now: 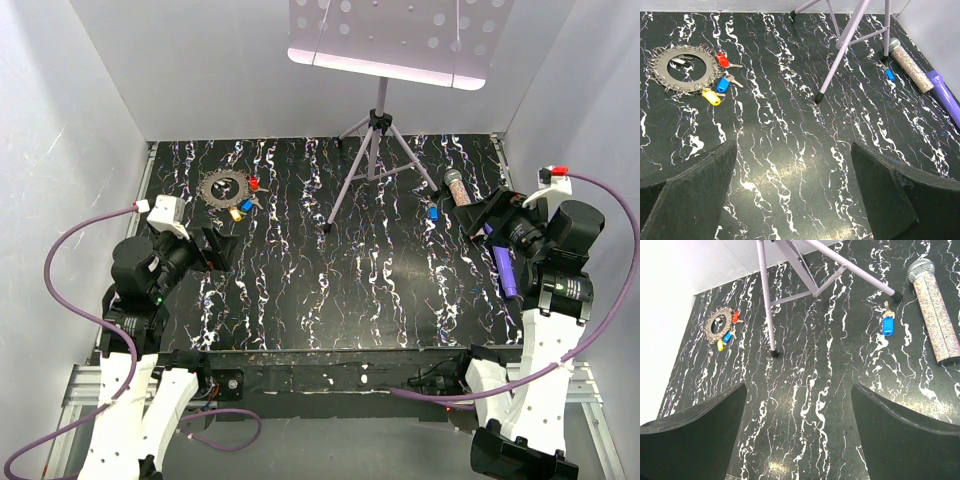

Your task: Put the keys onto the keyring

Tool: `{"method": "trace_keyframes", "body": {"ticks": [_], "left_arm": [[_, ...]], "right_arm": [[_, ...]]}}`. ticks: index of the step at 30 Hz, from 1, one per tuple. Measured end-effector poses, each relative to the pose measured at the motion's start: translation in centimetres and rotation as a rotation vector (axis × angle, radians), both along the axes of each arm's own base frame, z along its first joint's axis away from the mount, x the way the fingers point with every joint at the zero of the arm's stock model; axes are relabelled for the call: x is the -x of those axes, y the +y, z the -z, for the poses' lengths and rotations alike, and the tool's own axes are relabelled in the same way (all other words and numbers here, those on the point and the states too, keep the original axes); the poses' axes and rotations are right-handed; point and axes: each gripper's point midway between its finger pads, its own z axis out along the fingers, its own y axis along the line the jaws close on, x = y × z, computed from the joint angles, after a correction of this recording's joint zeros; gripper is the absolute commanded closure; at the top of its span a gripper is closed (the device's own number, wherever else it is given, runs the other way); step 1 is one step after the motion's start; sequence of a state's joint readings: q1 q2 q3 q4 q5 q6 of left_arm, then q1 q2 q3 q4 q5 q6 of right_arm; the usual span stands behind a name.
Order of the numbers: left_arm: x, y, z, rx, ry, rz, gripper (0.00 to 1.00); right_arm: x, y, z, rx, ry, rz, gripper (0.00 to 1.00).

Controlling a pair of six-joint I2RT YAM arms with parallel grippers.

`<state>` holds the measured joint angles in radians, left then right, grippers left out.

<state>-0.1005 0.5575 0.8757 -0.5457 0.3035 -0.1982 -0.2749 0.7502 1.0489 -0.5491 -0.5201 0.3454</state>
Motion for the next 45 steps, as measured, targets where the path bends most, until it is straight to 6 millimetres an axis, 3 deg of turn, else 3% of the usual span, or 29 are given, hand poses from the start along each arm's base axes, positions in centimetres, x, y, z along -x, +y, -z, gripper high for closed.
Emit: {"method": "trace_keyframes", "body": {"ticks": [6,12,16,21,28,31,35,39,45], "left_arm": [[0.0,-0.1,0.1,0.001,0.002,0.005,0.02],[-0.1,-1.9,0.4,0.035,0.035,0.106,0.02],[-1.3,-3.8,3.5,0.004,0.171,0.188,0.02],[-1.8,-5.2,6.5,-0.048,0.267,0.233,0.02],[-2.7,-4.4,9.7,-0.067,0.248,0.175,0.02],[-3.1,-4.0,10.1,-0.080,0.238,0.145,0.02],[-4.4,-3.7,9.7,-0.106,0.197,0.124,0.02],[-5.4,-3.6,11.2,-0.143,0.233,0.126,0.02],[-5.7,-3.3,11.8,-0.180,0.237,0.122,0.02]], "right_arm": [[0.1,0.9,0.0,-0.007,-0.001,-0.064,0.06],[1.4,3.7,1.3,0.107,-0.040,-0.398,0.10],[0.8,4.5,2.3,0.234,-0.028,-0.548,0.12],[-1.7,5.6,6.5,0.364,0.099,-0.647,0.14],[-7.1,2.9,14.2,0.388,0.355,-0.543,0.21],[-9.1,2.0,17.1,0.419,0.438,-0.544,0.27],[-12.4,0.3,20.0,0.607,0.404,-0.670,0.37],[-14.7,-0.7,22.3,0.759,0.343,-0.837,0.41],[-19.1,-1.3,23.2,0.886,0.242,-0.952,0.45]]}}
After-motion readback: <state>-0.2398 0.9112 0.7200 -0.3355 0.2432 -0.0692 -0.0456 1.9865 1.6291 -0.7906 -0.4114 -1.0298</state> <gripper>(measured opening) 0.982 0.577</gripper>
